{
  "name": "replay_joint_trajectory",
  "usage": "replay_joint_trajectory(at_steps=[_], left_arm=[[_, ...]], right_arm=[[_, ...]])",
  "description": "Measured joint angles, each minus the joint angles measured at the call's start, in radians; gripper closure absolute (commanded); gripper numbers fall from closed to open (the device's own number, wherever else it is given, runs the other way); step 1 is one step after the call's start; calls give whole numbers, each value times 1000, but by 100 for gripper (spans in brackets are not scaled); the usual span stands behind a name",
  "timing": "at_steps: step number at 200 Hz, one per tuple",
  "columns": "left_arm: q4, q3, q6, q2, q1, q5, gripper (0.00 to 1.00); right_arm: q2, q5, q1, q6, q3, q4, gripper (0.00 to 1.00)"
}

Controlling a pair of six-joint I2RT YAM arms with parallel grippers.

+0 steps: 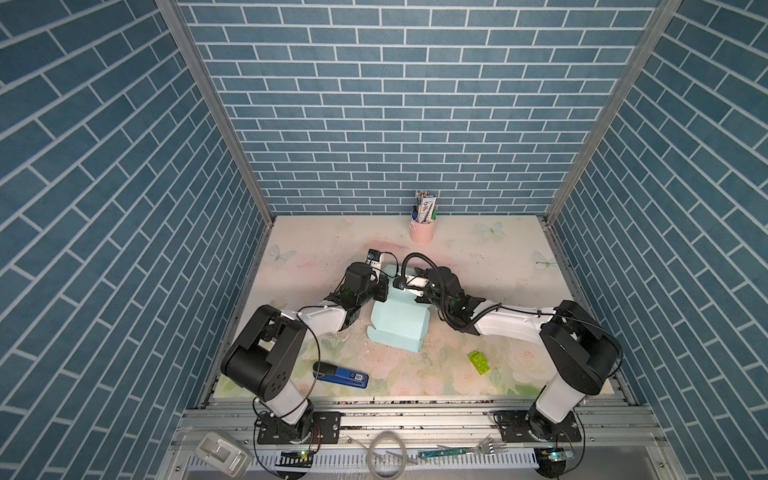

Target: Fold the paper box

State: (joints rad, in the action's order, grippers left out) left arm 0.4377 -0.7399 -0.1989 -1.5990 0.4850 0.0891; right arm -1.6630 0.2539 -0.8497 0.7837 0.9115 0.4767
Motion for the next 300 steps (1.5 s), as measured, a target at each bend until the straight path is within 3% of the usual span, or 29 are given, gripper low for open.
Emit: replay_joint_trajectory(at_steps=[40,83,139,182,227,266,300], left_arm=[[-84,-9,-47,27,18,-72,92],[-236,-82,-72,27,34,-142,92],[-328,-126,-87,32,40,-238,92],[-285,-77,-85,72,54,-290,92],[-191,18,-74,115,80,-314,92],[-116,68,-66,116,107,-317,92],[-74,90,-66,116,108,-318,92]], right_arm=[[109,-76,0,-181,0,-41,40],[186,-172,24,-410,-16,-68,37],[280,-269,226,-739,-164,-66,38],[308,-407,360,-945,-253,-43,39],[221,-646,496,-1121,-290,93,43],[53,-838,504,-1228,-290,269,44],[-26,-923,503,-1273,-302,388,44]])
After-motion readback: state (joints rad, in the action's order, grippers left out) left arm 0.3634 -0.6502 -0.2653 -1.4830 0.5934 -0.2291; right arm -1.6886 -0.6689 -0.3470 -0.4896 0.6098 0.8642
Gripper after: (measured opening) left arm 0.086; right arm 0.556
